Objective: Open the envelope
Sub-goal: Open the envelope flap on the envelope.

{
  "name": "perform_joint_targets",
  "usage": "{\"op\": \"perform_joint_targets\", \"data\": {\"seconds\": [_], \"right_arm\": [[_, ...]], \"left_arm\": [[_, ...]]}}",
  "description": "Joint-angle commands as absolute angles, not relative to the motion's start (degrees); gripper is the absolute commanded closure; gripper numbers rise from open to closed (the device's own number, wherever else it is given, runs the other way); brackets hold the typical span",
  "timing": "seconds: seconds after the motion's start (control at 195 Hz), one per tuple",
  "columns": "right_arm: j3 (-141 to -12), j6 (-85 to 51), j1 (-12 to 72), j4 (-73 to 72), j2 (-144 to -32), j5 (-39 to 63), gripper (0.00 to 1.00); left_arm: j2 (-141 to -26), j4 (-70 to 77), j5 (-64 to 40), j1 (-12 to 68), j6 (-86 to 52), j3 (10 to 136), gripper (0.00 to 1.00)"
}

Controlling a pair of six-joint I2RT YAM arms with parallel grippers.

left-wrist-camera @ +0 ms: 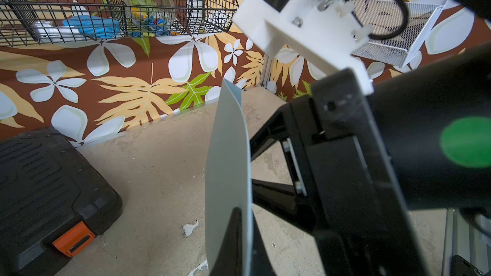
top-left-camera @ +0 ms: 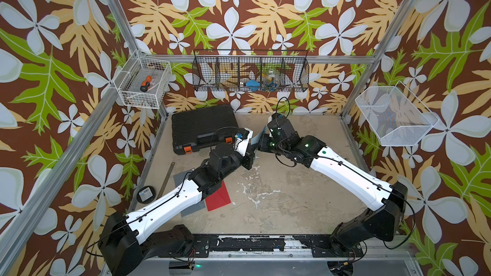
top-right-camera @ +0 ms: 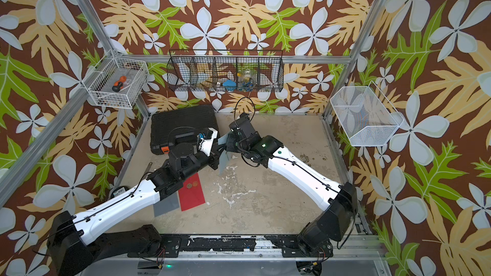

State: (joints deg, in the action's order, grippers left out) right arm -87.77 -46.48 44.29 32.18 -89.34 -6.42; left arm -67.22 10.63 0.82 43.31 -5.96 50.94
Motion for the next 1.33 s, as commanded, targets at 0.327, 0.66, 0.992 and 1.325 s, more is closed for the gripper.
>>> {"op": "perform_joint_targets", "data": {"seconds": [0.327, 0.66, 0.992, 1.325], "right_arm": [[-88.5, -44.9, 44.3, 32.3, -88.8, -9.4, 1.0], [-89.1, -43.7, 44.3, 33.1, -89.3, -9.5, 1.0], [-89.4, -43.0, 44.3, 33.7, -89.1, -10.3, 1.0], [-90.1, -41.3, 44.3, 34.9, -89.3, -11.2, 1.0]], "left_arm": [[-66.7, 12.3, 1.6, 43.5, -6.1, 51.2, 1.0], [-66.4, 12.3, 2.4, 43.5, -5.8, 51.0, 1.0], [-66.5, 12.3, 2.1, 43.5, -5.5, 51.2, 1.0], [-66.4, 12.0, 2.3, 43.6, -4.9, 50.9, 1.0]]}}
